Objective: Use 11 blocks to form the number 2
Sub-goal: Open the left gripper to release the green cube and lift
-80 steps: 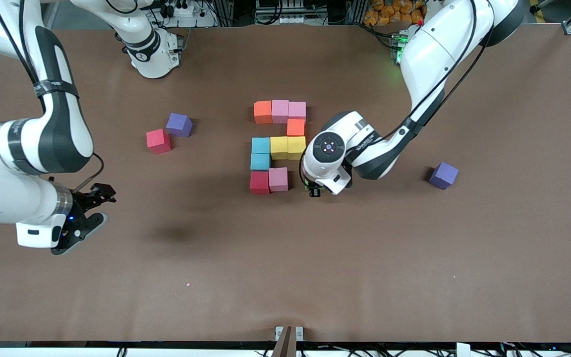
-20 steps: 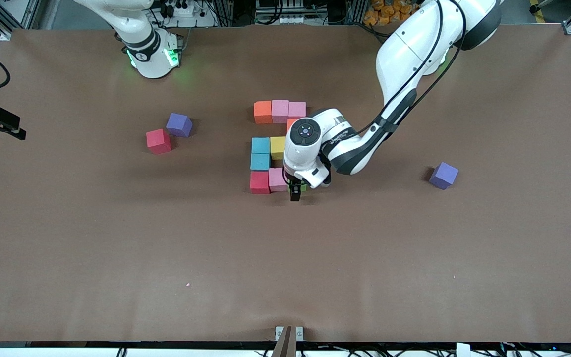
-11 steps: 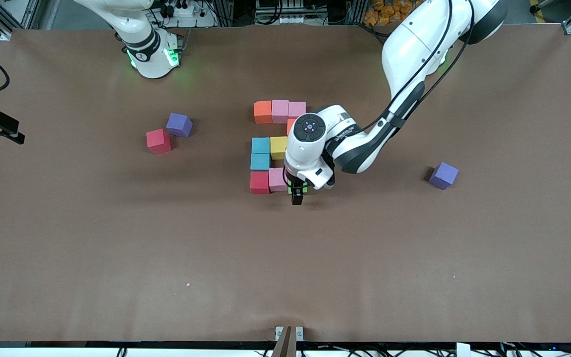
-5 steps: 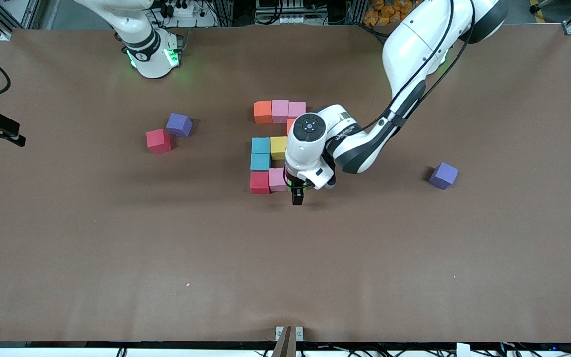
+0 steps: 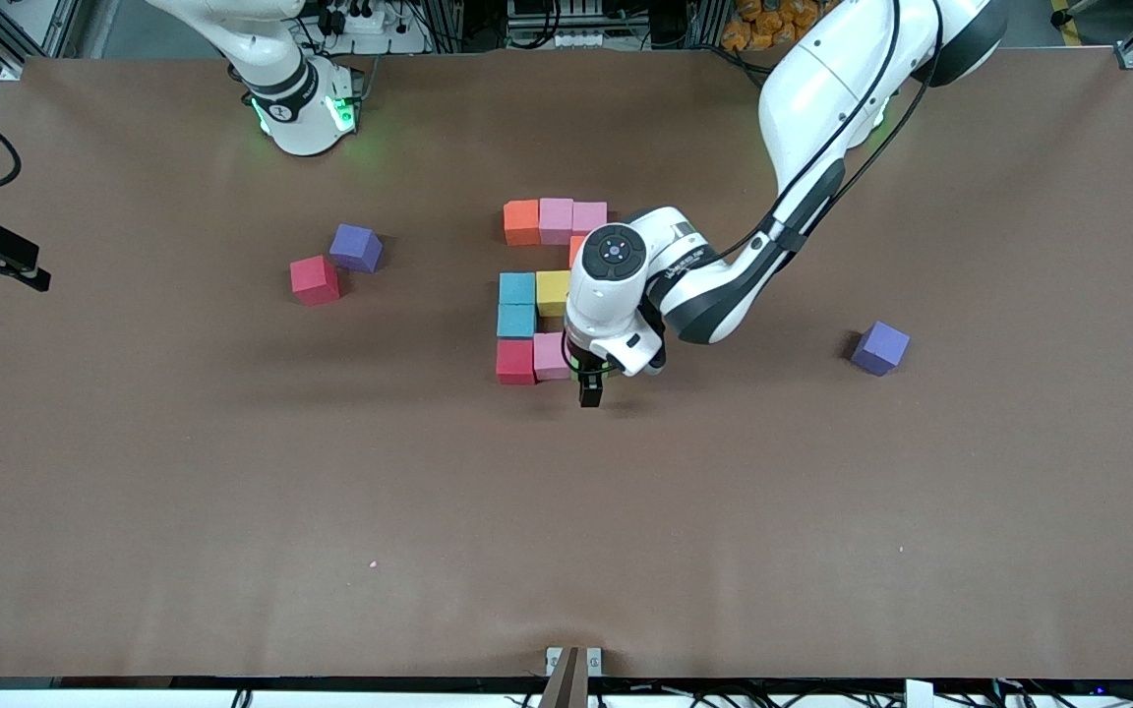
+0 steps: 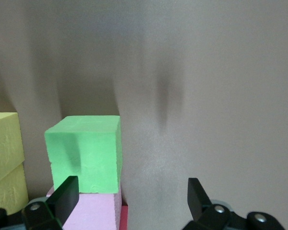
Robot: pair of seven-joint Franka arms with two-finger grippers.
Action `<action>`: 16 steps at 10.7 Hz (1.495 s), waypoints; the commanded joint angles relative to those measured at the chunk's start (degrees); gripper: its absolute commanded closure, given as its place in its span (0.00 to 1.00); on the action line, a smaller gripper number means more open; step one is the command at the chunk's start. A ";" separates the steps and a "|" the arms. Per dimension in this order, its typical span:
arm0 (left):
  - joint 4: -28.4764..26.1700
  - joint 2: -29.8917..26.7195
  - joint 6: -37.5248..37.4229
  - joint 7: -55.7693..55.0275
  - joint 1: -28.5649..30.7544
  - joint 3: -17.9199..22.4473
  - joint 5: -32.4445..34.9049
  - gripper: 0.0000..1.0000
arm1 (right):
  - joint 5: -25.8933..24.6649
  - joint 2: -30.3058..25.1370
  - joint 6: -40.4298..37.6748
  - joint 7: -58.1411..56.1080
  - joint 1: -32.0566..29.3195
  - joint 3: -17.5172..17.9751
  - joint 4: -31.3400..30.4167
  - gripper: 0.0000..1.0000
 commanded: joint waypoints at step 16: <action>-0.12 -12.81 -12.11 40.81 9.28 -0.91 -6.93 0.00 | 0.77 1.24 0.43 0.74 -0.43 0.12 1.50 0.00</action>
